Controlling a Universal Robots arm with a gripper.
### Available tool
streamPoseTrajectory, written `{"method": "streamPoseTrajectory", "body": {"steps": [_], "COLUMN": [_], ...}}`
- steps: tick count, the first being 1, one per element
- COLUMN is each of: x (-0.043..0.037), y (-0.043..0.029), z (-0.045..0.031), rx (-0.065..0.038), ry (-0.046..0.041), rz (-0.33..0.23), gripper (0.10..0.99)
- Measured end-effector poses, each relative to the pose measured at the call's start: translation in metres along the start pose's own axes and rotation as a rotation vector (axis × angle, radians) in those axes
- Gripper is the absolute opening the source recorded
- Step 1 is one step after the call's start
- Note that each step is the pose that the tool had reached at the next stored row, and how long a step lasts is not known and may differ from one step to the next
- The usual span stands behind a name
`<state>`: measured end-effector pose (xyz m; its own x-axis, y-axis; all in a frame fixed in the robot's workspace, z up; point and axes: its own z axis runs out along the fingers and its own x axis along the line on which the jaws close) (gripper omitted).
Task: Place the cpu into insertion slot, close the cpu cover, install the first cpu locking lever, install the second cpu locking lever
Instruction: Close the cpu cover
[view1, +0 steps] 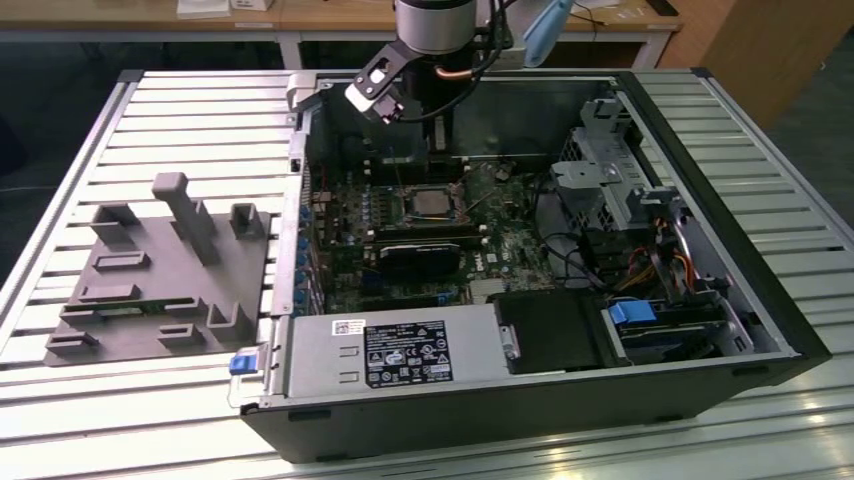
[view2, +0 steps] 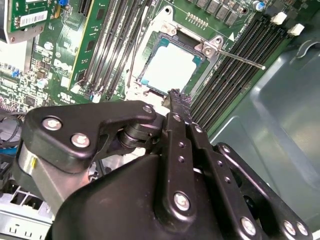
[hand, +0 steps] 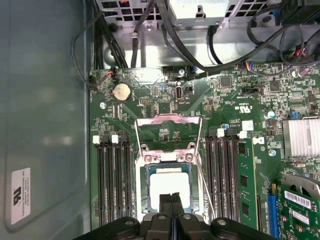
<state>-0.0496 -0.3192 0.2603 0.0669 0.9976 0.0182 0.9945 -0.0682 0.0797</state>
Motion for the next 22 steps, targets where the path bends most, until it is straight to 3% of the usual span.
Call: {"method": "streamPoseTrajectory", "body": {"steps": [3,8,22], "x": [0.0,0.0006,0.0032], "y": [0.0006,0.0086,0.0487], "z": [-0.0002,0.0005,0.0037], "rx": [0.0,0.0,0.001], "ry": [-0.0004,-0.0002,-0.0004], "rz": [0.0,0.0,0.0], "gripper": [0.106,0.106,0.106]}}
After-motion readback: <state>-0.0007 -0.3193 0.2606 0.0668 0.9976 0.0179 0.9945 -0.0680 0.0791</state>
